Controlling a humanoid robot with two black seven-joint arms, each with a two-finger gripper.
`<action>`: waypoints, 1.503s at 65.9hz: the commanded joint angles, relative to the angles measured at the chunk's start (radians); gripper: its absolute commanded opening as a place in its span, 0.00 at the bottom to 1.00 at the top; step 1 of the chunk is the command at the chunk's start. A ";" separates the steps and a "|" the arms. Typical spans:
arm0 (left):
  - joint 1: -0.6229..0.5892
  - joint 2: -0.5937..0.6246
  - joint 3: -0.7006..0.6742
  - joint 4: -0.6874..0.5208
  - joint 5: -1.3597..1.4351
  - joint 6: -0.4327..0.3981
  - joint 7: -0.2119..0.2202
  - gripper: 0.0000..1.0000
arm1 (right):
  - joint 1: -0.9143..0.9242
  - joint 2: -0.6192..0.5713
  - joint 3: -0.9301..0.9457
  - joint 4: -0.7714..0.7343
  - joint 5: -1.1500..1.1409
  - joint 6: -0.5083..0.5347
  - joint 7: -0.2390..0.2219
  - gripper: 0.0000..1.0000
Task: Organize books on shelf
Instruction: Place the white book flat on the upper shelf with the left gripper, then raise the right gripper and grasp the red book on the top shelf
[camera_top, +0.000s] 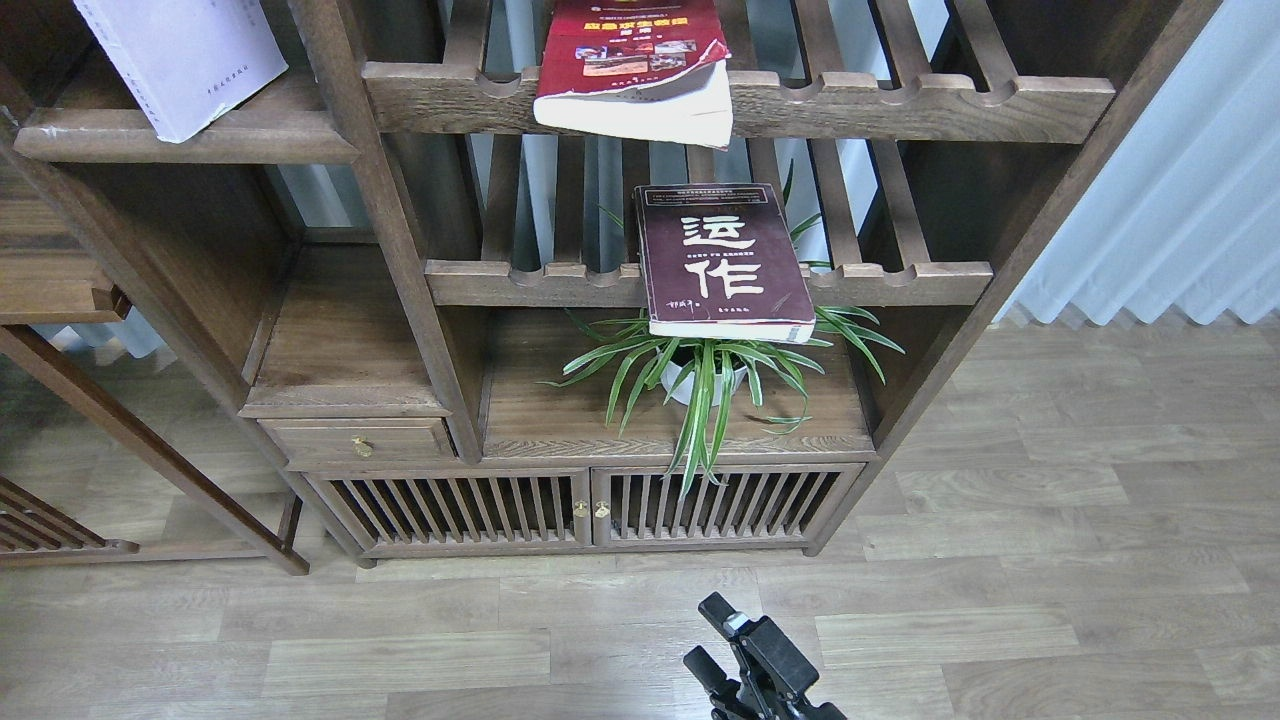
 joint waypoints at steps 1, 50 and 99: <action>-0.001 0.020 -0.004 -0.010 0.000 0.000 0.000 0.71 | 0.001 0.001 0.000 -0.001 0.000 0.000 0.000 1.00; 0.263 0.189 -0.021 -0.271 -0.231 0.000 0.000 0.73 | 0.035 0.034 0.046 0.007 0.000 0.000 0.037 0.99; 0.609 0.191 -0.022 -0.355 -0.399 0.000 0.000 0.75 | 0.196 0.047 0.124 0.292 -0.065 0.000 0.074 0.98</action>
